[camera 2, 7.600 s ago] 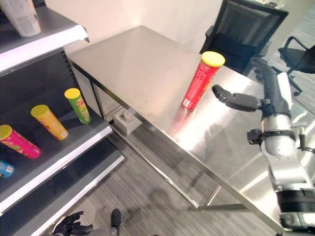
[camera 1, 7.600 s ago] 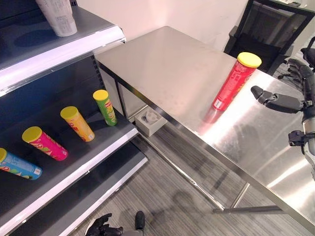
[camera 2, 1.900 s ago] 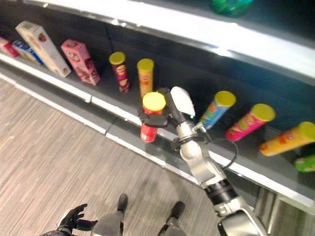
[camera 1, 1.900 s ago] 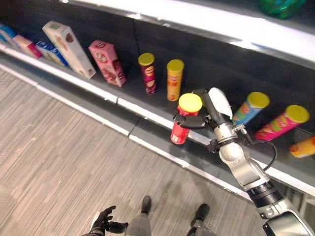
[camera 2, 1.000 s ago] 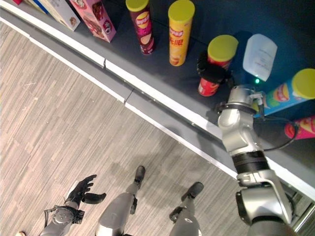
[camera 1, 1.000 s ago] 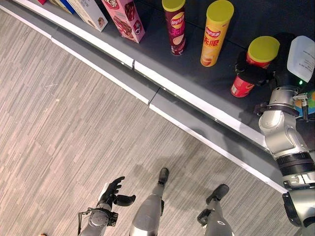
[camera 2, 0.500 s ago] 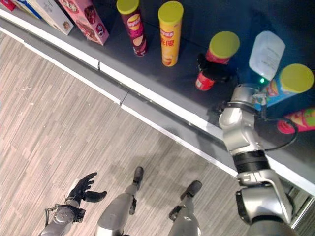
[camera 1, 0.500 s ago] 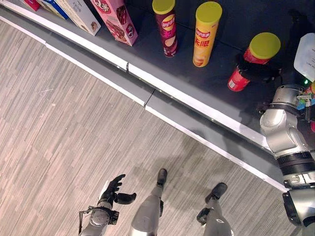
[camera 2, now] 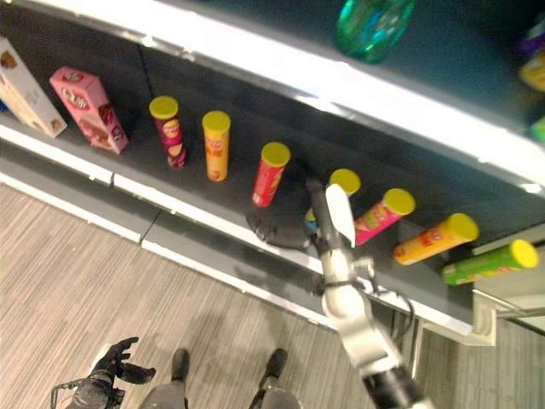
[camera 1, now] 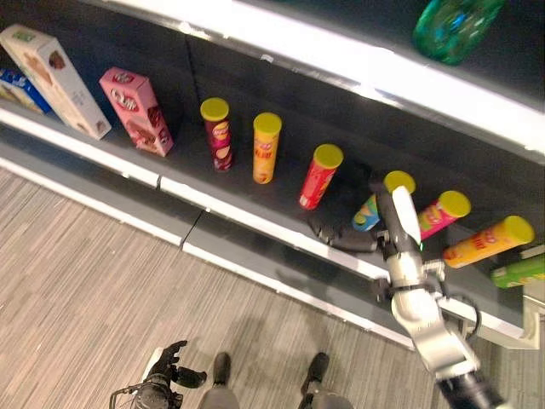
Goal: Put the goods on the table back onto the shelves and tidy them up.
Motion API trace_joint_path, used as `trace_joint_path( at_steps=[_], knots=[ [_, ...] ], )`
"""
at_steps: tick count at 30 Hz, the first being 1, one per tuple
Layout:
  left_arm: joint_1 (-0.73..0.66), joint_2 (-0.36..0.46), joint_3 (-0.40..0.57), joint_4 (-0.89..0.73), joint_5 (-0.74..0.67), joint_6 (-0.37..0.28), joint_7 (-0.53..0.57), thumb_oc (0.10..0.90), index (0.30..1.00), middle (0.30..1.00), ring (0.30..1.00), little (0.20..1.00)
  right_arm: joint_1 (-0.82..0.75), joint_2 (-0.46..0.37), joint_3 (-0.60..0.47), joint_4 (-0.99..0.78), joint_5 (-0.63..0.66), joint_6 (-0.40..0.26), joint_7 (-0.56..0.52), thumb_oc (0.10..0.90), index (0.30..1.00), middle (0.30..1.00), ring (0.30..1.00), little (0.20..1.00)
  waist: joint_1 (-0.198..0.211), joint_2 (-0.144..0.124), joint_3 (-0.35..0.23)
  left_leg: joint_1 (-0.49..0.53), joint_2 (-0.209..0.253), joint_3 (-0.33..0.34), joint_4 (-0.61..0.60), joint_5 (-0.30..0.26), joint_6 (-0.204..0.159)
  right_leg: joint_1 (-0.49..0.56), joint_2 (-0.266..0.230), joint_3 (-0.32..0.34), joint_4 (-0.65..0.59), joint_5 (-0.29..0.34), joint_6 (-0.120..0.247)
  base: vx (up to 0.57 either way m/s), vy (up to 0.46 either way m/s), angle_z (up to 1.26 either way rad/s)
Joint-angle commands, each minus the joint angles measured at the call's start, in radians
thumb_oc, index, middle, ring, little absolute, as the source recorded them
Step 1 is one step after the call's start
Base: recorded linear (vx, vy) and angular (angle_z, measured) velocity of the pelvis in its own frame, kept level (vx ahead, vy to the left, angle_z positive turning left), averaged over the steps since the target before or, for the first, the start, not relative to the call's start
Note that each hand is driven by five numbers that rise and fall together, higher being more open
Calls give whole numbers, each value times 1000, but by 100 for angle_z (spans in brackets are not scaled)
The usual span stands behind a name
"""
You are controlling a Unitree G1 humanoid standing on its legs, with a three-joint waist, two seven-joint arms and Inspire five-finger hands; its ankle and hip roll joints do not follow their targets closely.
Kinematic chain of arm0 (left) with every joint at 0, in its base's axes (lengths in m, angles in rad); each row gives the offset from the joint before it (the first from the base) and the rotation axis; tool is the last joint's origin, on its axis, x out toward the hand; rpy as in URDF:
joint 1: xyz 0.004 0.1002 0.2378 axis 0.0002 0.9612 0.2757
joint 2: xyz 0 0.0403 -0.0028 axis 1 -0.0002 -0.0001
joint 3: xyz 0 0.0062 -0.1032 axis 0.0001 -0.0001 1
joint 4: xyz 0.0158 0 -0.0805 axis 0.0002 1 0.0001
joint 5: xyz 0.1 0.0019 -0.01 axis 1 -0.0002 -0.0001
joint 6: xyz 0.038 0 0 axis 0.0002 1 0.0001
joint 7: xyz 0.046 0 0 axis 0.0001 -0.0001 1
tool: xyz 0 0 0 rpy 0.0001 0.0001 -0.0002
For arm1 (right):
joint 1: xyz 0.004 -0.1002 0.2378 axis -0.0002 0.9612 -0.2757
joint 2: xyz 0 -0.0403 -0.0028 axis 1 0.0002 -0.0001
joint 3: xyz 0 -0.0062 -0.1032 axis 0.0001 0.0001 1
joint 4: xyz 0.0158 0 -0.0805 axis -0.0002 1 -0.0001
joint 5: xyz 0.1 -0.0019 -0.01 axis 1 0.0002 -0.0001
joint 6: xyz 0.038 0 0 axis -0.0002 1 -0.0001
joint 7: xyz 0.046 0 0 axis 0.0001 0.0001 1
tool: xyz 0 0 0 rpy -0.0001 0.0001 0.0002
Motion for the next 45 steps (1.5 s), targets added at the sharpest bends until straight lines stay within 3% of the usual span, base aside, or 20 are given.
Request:
trace_joint_path(
  at_steps=[1, 2, 5, 6, 8, 12, 16, 20, 23, 27, 34, 45],
  knots=[
    [-4, 46, 4, 36, 50, -17, -2, 800, 900, 900, 900, 900, -77, -98, -69, -115, 171, -137, 110, 800, 900, 900, 900, 900, -2, 33, -22, -22, 33, 29, 2, -59, -11, 93, -72, -18, 6, -58, 123, 56, 16, -40],
    [0, 51, 24, 47, 59, -22, -15, 800, 900, 900, 900, 900, -11, -126, -93, -146, 240, -145, 177, 800, 900, 900, 900, 900, -23, 25, -35, -5, 40, 46, 2, -63, -15, 93, -69, -6, 6, -57, 124, 55, 15, -30],
    [-3, 46, 26, 70, 50, -36, -36, 800, 900, 900, 900, 900, 39, -180, -168, -190, 408, -163, 243, 800, 900, 900, 900, 900, -59, 21, -57, 19, 44, 75, 2, -70, -18, 88, -65, 24, 7, -52, 126, 32, 24, -38],
    [-4, 45, 24, 71, 50, -36, -36, 800, 900, 900, 900, 900, 41, -181, -170, -191, 409, -162, 244, 800, 900, 900, 900, 900, -57, 22, -56, 20, 45, 76, 2, -70, -18, 88, -65, 25, 7, -52, 126, 26, 31, -41],
    [-2, 39, 17, 81, 45, -49, -60, 800, 900, 900, 900, 900, 31, -267, -273, -237, 527, -190, 282, 800, 900, 900, 900, 900, -84, 23, -74, 40, 46, 98, 2, -78, -19, 87, -64, 48, 8, -48, 128, 32, 28, -51],
    [-1, 38, 4, 83, 47, -62, -84, 800, 900, 900, 900, 900, 16, -321, -399, -273, 605, -211, 293, 800, 900, 900, 900, 900, -106, 27, -89, 54, 47, 113, 2, -86, -19, 85, -62, 66, 10, -48, 130, 25, 18, -24],
    [-5, 35, -3, 84, 46, -71, -96, 800, 900, 900, 900, 900, 5, -360, -510, -293, 604, -235, 270, 800, 900, 900, 900, 900, -123, 32, -103, 66, 45, 125, 2, -93, -18, 85, -62, 79, 11, -46, 133, 0, 0, 0],
    [-6, 38, -10, 85, 55, -77, -105, 800, 900, 900, 900, 900, -18, -390, -538, -309, 592, -240, 271, 800, 900, 900, 900, 900, -129, 35, -110, 74, 44, 134, 2, -98, -17, 82, -61, 92, 12, -45, 135, 4, 1, -3],
    [-14, 42, -24, 86, 68, -86, -116, 800, 900, 900, 900, 900, -53, -470, -522, -326, 557, -240, 281, 800, 900, 900, 900, 900, -134, 39, -115, 83, 42, 142, 2, -102, -17, 81, -63, 102, 13, -42, 135, 3, 6, -17],
    [-21, 43, -33, 81, 74, -91, -121, 800, 900, 900, 900, 900, -62, -510, -514, -349, 539, -240, 299, 800, 900, 900, 900, 900, -140, 43, -118, 87, 39, 145, 2, -104, -17, 82, -66, 107, 12, -40, 137, 0, 6, -4],
    [-34, 44, -43, 66, 74, -98, -114, 800, 900, 900, 900, 900, -123, -535, -484, -355, 463, -243, 275, 800, 900, 900, 900, 900, -140, 51, -117, 87, 34, 143, 2, -103, -13, 83, -71, 106, 11, -35, 139, 0, 0, 0],
    [-24, 43, -36, 103, 89, -94, -101, 800, 900, 900, 900, 900, -112, -608, -520, -312, 320, -231, 215, 800, 900, 900, 900, 900, -114, 32, -111, 79, 36, 118, 2, -99, -16, 107, -75, 67, 12, -44, 139, 16, -2, 4]
  ],
)
